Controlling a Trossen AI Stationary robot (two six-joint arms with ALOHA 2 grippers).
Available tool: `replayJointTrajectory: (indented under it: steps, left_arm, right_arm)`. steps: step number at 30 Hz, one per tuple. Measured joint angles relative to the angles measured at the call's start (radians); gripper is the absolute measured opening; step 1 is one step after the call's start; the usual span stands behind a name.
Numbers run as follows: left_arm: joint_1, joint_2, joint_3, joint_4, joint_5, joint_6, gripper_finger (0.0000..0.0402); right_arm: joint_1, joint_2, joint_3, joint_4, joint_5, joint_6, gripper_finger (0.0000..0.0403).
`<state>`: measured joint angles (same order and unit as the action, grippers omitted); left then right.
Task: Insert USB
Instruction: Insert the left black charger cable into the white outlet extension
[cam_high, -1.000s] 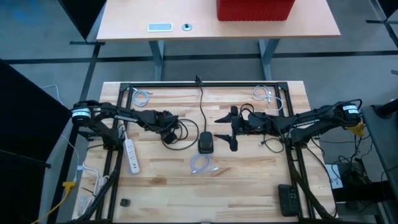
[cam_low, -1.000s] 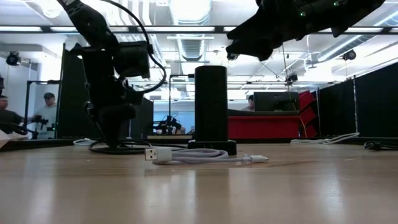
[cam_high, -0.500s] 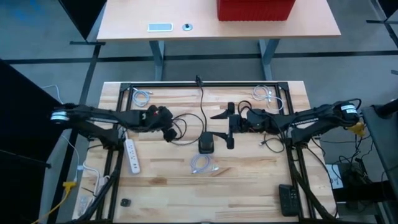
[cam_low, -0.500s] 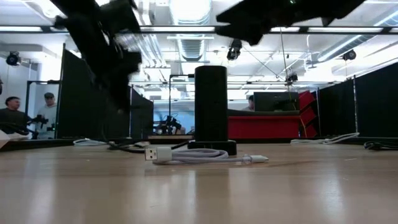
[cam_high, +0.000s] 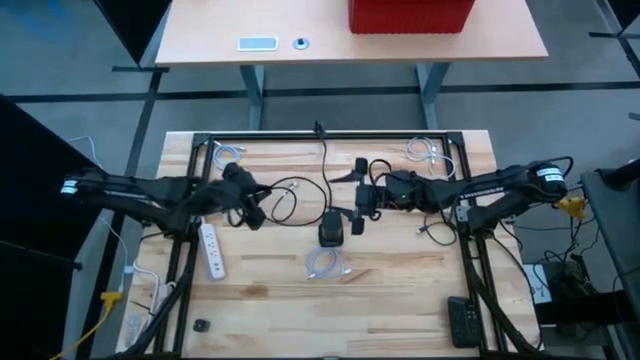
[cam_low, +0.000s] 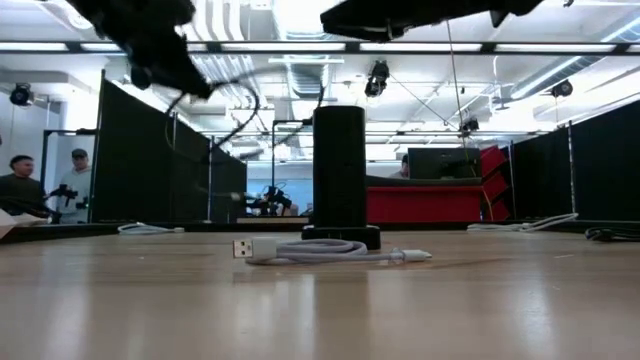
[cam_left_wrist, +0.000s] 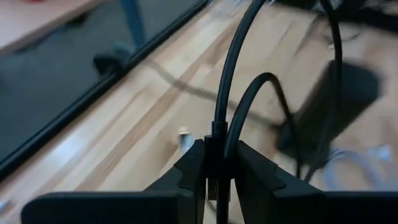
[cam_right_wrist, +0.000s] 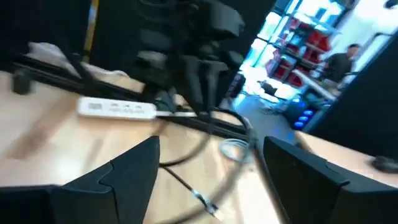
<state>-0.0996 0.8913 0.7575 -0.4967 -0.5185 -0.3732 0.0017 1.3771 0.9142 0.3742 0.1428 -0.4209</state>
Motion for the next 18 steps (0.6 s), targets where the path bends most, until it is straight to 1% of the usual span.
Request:
replayJointTrajectory:
  steps: [2, 6, 18]
  left_arm:
    - [-0.037, -0.022, -0.001, 0.034, 0.001, 0.03, 0.0052]
    - [-0.107, -0.048, -0.008, 0.099, 0.002, 0.092, 0.0052]
    - [-0.212, -0.058, -0.12, 0.462, 0.038, 0.352, 0.0052]
  right_arm:
    - [-0.001, -0.021, 0.022, -0.017, 0.017, -0.027, 0.0276]
    - [-0.001, -0.045, 0.068, -0.03, 0.014, -0.077, 0.0279]
    - [-0.021, 0.089, 0.113, 0.029, -0.136, 0.01, 0.0262]
